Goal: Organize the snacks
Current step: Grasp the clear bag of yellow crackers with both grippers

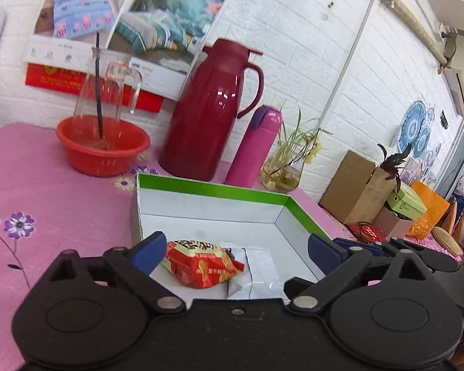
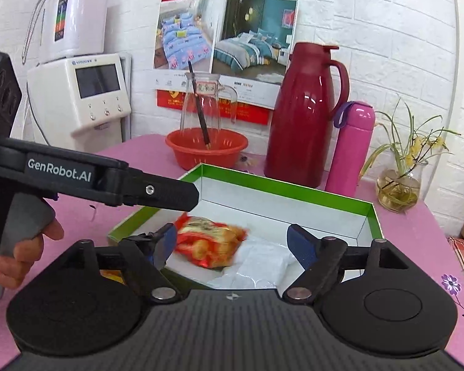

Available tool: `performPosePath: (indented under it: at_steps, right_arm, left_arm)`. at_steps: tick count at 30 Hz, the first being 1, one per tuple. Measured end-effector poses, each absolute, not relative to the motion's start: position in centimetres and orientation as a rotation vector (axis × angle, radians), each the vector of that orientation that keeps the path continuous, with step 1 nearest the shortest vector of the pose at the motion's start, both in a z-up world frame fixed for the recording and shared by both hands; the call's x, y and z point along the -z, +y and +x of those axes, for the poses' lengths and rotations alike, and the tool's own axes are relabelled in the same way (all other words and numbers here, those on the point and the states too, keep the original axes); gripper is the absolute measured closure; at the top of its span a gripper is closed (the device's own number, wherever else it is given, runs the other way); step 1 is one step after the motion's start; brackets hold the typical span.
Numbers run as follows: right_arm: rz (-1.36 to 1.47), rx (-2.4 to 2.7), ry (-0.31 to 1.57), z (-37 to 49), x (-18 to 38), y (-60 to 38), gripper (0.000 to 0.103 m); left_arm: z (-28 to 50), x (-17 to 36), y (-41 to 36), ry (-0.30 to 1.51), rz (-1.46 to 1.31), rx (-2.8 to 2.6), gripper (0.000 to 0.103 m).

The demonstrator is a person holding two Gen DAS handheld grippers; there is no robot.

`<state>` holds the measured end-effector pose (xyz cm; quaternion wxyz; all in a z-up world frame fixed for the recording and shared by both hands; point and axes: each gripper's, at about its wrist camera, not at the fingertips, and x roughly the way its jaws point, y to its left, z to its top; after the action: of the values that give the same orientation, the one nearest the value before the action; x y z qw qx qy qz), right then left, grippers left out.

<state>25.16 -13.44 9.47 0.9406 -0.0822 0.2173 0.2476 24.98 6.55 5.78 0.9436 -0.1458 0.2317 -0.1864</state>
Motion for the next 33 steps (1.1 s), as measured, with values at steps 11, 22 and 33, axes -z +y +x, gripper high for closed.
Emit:
performPosePath:
  at_steps: [11, 22, 33]
  right_arm:
    - [-0.182, -0.555, 0.415, 17.3, -10.6, -14.4, 0.000]
    - [-0.239, -0.550, 0.490, 11.8, -8.3, -17.1, 0.000]
    - [-0.308, -0.464, 0.534, 13.1, -5.8, -17.8, 0.000]
  left_arm:
    - [17.1, -6.6, 5.5, 0.492, -0.233, 0.367, 0.000]
    - [10.8, -4.2, 5.1, 0.566, -0.142, 0.446, 0.000]
    - [10.6, -2.6, 3.9, 0.626, -0.148, 0.520, 0.000]
